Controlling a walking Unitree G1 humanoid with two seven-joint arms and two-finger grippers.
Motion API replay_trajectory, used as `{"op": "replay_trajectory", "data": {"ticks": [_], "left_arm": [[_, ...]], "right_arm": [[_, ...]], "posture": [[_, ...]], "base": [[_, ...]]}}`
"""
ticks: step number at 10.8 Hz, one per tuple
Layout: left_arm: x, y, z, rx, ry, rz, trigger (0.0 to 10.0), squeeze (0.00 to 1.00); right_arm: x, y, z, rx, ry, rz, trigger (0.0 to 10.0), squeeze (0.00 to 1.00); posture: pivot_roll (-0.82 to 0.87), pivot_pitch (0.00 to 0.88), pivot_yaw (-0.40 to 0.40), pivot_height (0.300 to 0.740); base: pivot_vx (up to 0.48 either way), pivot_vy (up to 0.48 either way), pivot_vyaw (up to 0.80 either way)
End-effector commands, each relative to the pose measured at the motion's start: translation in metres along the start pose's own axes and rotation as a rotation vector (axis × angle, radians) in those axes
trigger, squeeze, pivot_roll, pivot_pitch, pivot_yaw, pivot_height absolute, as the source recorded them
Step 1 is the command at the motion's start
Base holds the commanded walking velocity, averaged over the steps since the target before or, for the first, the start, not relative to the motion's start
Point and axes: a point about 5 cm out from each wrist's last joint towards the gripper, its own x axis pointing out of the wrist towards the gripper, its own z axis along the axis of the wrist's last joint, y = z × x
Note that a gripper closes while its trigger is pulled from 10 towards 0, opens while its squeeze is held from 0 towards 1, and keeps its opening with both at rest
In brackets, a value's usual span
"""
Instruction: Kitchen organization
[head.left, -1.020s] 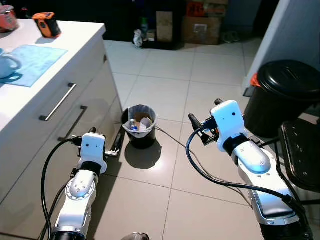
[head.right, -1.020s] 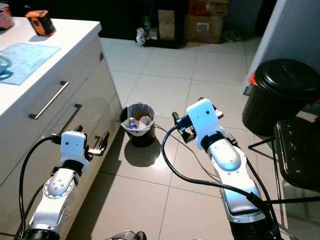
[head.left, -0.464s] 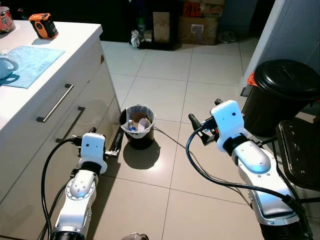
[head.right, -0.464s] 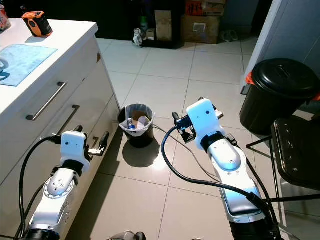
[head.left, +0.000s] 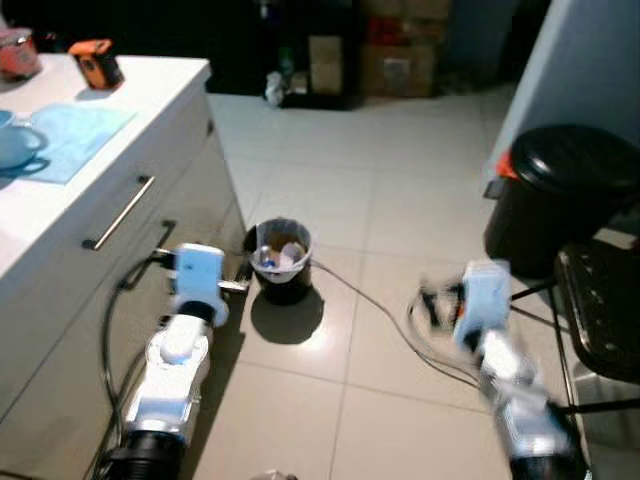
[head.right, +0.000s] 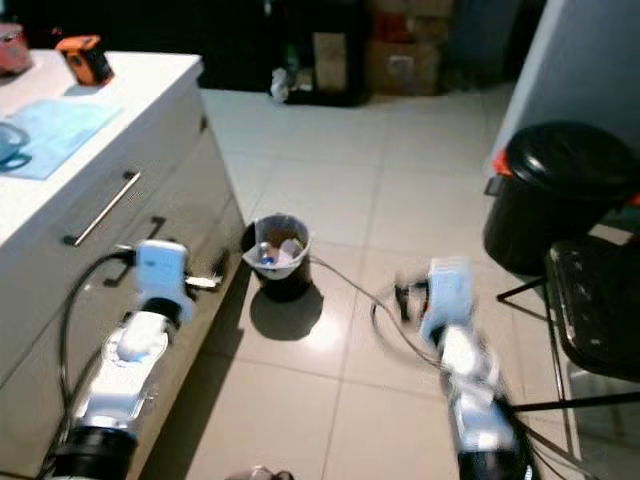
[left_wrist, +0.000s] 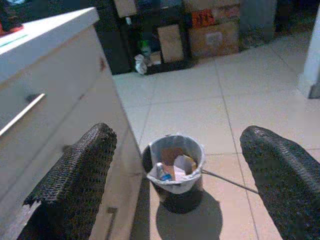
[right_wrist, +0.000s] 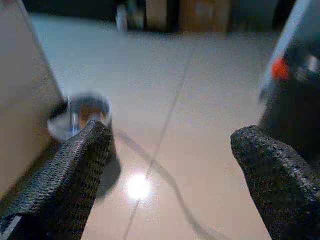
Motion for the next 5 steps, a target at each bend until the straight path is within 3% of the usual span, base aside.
{"op": "replay_trajectory", "data": {"ticks": [1, 2, 4, 5], "left_arm": [[0.000, 0.003, -0.001, 0.027, 0.013, 0.021, 10.0, 0.00], [0.001, 0.000, -0.008, 0.022, 0.049, 0.005, 10.0, 0.00], [-0.001, -0.001, -0.024, 0.024, 0.117, 0.013, 10.0, 0.00], [-0.003, 0.006, -0.025, 0.016, 0.116, 0.044, 10.0, 0.00]], "right_arm": [[0.002, 0.003, -0.002, 0.013, -0.015, 0.019, 10.0, 0.00], [0.003, 0.006, -0.013, 0.084, 0.015, 0.086, 10.0, 0.00], [0.004, 0.004, -0.026, 0.046, 0.081, 0.088, 10.0, 0.00], [0.005, 0.003, -0.023, 0.023, 0.062, 0.092, 10.0, 0.00]], "posture": [[0.03, 0.030, 0.088, 0.740], [0.03, 0.031, 0.089, 0.740], [0.03, 0.029, 0.089, 0.740], [0.03, 0.030, 0.087, 0.740]], "base": [[0.000, 0.000, 0.00], [0.000, 0.000, 0.00], [0.000, 0.000, 0.00], [0.000, 0.000, 0.00]]}}
